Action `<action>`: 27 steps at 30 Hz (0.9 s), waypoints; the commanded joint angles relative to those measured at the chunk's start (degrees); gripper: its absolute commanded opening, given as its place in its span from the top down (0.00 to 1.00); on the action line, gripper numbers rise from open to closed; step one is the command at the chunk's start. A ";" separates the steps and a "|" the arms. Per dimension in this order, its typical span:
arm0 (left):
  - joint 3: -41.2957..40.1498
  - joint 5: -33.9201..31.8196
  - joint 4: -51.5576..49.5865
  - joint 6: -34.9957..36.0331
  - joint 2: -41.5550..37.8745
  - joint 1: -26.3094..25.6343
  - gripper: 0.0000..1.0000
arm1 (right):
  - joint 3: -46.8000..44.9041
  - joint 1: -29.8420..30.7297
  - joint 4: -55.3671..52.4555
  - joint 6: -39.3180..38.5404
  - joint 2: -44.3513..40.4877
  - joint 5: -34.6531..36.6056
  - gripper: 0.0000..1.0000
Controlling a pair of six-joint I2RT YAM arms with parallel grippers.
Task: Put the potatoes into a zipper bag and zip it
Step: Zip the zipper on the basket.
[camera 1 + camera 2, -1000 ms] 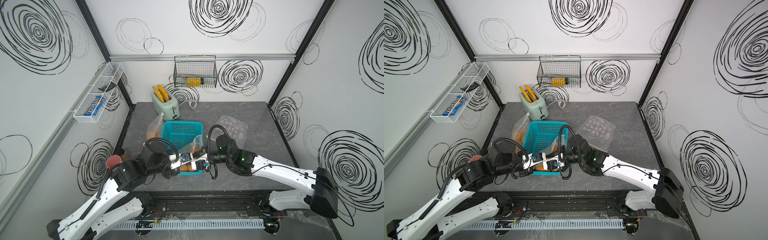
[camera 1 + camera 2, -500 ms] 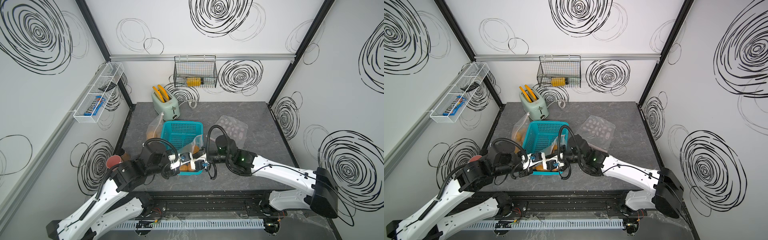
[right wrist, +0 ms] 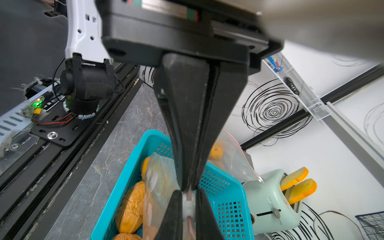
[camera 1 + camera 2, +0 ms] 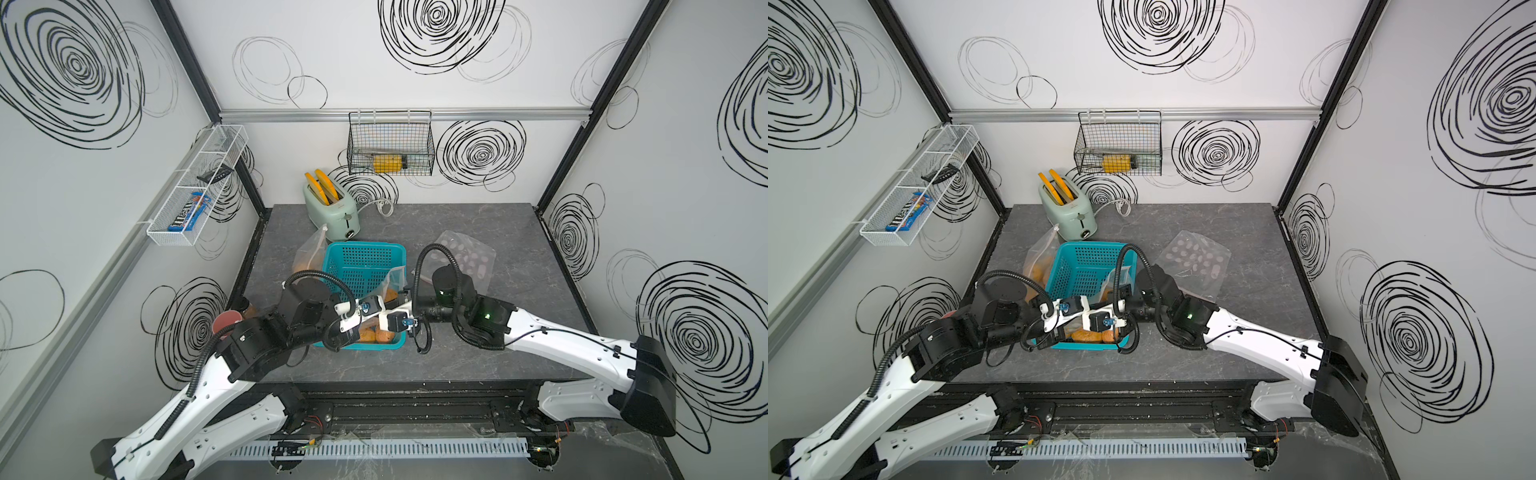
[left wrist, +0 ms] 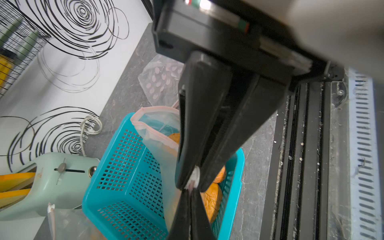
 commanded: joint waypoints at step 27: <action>17.92 -21.52 -6.60 4.33 1.06 -1.19 1.00 | 9.43 0.62 -10.35 5.79 -3.55 4.41 0.90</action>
